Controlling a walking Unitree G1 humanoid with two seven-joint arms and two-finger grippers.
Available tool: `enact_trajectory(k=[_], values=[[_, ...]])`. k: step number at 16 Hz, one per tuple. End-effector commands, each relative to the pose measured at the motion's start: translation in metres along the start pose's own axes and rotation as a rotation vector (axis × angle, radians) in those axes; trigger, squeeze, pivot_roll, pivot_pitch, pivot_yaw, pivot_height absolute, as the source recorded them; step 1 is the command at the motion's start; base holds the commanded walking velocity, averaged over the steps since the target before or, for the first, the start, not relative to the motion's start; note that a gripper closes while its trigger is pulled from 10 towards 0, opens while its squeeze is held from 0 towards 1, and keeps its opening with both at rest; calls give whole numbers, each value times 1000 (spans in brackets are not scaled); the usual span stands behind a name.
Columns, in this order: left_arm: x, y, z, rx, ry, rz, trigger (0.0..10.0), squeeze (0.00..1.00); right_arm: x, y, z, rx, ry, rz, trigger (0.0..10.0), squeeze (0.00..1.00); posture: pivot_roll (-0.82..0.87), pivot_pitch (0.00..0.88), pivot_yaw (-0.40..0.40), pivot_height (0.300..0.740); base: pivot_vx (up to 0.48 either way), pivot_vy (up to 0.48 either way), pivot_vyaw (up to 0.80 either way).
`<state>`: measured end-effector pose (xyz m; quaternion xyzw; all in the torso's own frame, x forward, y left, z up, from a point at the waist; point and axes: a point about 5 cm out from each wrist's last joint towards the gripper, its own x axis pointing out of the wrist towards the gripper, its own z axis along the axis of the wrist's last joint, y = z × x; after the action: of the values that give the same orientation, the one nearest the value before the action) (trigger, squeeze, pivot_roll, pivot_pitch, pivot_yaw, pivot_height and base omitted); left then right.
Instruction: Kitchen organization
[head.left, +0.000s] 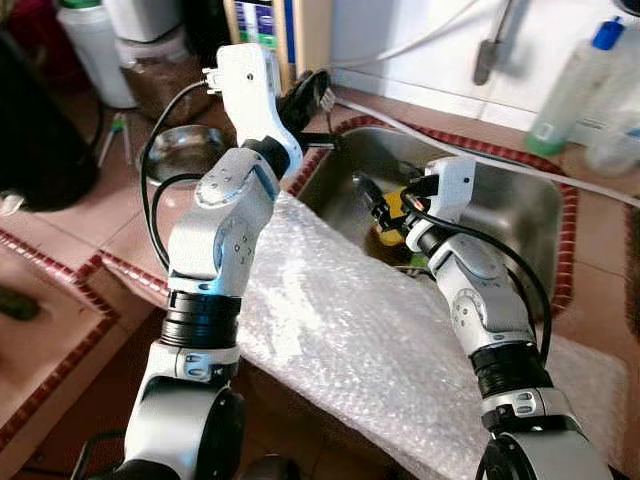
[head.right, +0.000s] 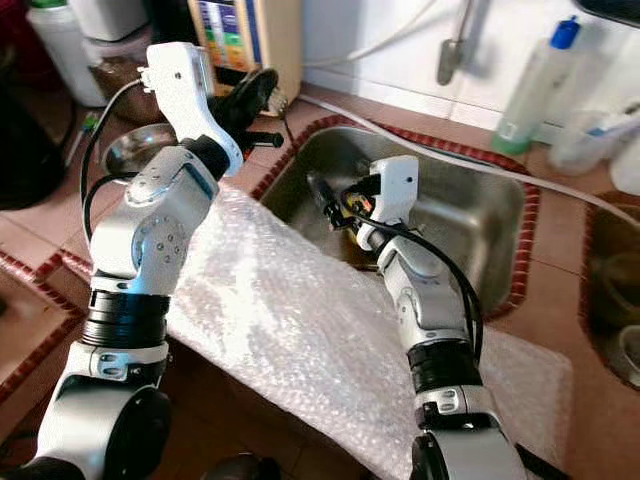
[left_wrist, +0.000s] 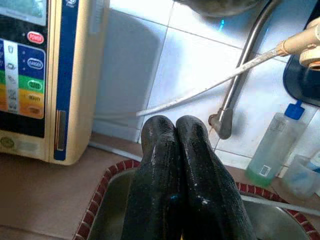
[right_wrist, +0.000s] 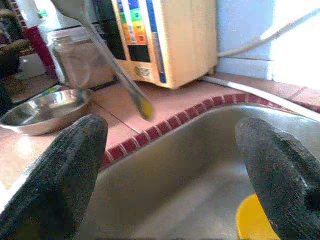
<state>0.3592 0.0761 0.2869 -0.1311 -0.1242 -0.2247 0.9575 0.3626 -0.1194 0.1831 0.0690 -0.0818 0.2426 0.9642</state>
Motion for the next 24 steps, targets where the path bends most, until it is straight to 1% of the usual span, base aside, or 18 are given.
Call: enact_trajectory(k=[1,3,5,6,7,9,11,12,14,17,18,19,21,24], values=[[3,0,8,2,-29,-19,0,0,3,2,3,-5,-14,12,10000,0,17,95,44,740,0,0,0],[3,1,9,-3,-25,-24,0,0,5,1,5,-5,-32,6,10000,0,18,96,45,740,0,0,0],[3,-2,3,-68,-18,-69,0,0,8,4,11,-5,-56,28,10000,0,16,96,48,740,0,0,0],[3,-3,1,-83,-11,-82,0,0,9,6,12,1,-59,44,10000,0,13,96,50,740,0,0,0],[3,-4,-2,-100,-3,-95,0,0,10,8,12,4,-62,67,10000,0,13,96,50,740,0,0,0],[3,-10,-9,-140,10,-145,0,0,14,20,13,-4,-58,155,10000,0,12,97,52,740,0,0,0],[2,-12,-16,-143,34,-170,0,0,16,26,13,-36,-49,197,10000,0,11,99,51,740,0,0,0],[2,-13,-21,-176,53,-178,0,0,18,27,13,-39,-54,198,10000,0,11,101,51,740,0,0,0],[0,-15,-26,-207,67,-194,0,0,22,33,15,-42,-65,221,10000,0,8,104,53,740,0,0,0],[-2,-20,-30,-229,75,-225,0,0,28,33,15,-57,-70,171,10000,0,9,106,54,740,0,0,0],[-2,-20,-30,-230,69,-231,0,0,30,35,15,-52,-75,169,0,0,9,107,53,740,0,0,0],[-2,-22,-29,-245,65,-240,0,0,31,38,14,-30,-72,178,0,0,9,109,52,740,0,0,0],[-3,-24,-28,-252,59,-250,0,0,33,41,10,-30,-61,182,0,0,12,110,48,740,0,0,0],[-4,-26,-28,-268,51,-263,0,0,37,38,5,-19,-39,133,0,0,16,108,45,740,0,0,0]])
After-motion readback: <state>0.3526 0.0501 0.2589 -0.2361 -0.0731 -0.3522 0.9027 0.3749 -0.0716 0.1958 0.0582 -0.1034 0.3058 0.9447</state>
